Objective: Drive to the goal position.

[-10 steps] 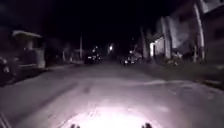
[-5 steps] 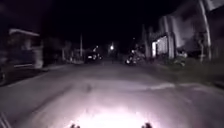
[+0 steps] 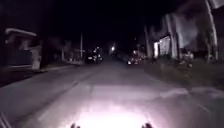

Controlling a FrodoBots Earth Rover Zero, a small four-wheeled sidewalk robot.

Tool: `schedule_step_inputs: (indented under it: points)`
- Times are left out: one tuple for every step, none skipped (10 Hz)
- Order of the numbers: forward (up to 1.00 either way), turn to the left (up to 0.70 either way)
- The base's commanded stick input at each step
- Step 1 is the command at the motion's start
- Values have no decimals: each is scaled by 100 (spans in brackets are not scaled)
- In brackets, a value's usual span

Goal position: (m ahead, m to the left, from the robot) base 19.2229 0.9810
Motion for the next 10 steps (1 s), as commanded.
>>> schedule_step_inputs:
  points:
    - [85,0]
    - [85,0]
    - [85,0]
    - [85,0]
    - [85,0]
    - [85,0]
    - [85,0]
    - [85,0]
    - [85,0]
    - [85,-7]
